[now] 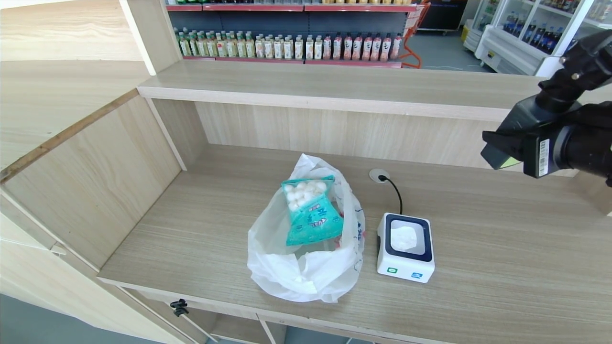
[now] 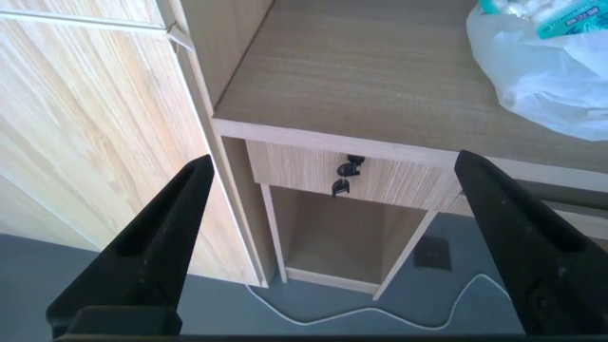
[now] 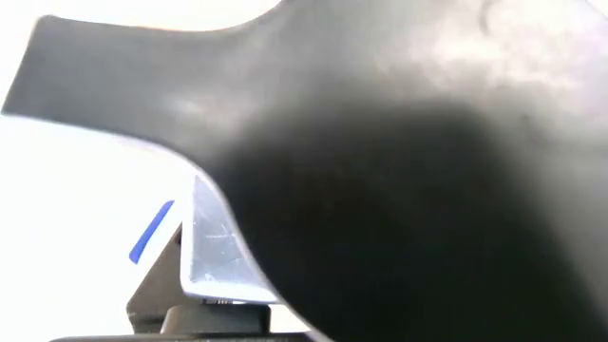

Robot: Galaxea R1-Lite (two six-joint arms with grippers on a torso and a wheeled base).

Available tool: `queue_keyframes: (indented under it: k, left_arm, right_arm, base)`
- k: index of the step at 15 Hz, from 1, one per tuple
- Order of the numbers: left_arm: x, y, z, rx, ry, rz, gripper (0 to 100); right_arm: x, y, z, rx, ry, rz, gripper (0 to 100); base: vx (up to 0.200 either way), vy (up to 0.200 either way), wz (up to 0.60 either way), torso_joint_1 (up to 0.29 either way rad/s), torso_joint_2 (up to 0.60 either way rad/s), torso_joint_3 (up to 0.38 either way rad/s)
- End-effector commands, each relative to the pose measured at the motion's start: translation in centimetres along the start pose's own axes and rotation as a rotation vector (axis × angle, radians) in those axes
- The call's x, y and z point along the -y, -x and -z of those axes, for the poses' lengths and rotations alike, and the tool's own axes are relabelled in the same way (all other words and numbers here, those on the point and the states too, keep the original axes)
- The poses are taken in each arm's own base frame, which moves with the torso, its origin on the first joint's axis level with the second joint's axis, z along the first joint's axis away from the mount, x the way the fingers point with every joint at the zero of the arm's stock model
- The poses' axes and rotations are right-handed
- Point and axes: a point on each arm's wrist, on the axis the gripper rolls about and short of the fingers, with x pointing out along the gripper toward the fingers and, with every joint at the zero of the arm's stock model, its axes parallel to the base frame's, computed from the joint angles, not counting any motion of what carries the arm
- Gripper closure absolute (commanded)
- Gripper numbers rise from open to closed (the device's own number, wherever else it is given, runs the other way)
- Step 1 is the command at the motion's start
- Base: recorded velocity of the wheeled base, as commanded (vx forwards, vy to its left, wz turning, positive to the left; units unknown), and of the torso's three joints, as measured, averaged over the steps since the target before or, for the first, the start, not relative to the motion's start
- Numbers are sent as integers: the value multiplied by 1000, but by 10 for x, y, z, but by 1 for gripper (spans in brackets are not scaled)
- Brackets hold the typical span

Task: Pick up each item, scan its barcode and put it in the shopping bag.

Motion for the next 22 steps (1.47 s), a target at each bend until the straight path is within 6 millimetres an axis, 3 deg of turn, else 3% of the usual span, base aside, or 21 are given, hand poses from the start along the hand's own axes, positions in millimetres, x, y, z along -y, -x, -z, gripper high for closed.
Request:
queue_keyframes:
  k: [1, 8, 10, 11, 14, 19, 22]
  left_arm:
    - [0, 0, 0, -2, 0, 0, 0]
    - [0, 0, 0, -2, 0, 2, 0]
    - [0, 0, 0, -2, 0, 0, 0]
    - [0, 0, 0, 0, 0, 0, 0]
    - [0, 0, 0, 0, 0, 0, 0]
    - [0, 0, 0, -2, 0, 0, 0]
    - [0, 0, 0, 0, 0, 0, 0]
  right_arm:
    - [-1, 2, 0, 51, 32, -10, 100]
    - [-15, 3, 3, 82, 34, -78, 100]
    - [-22, -8, 17, 19, -29, -109, 100]
    - [-28, -28, 39, -86, -106, -110, 100]
    - [-29, -61, 73, -241, -155, -77, 100]
    - [-46, -66, 101, -301, -143, -162, 100]
    - [-52, -66, 107, -319, -184, -184, 100]
  base:
    - [0, 0, 600, -7, 2, 2]
    - [0, 0, 514, 1, 1, 2]
    - [0, 0, 0, 0, 0, 0]
    - [0, 0, 0, 0, 0, 0]
    - [0, 0, 0, 0, 0, 0]
    - [0, 0, 0, 0, 0, 0]
    - [0, 0, 0, 0, 0, 0]
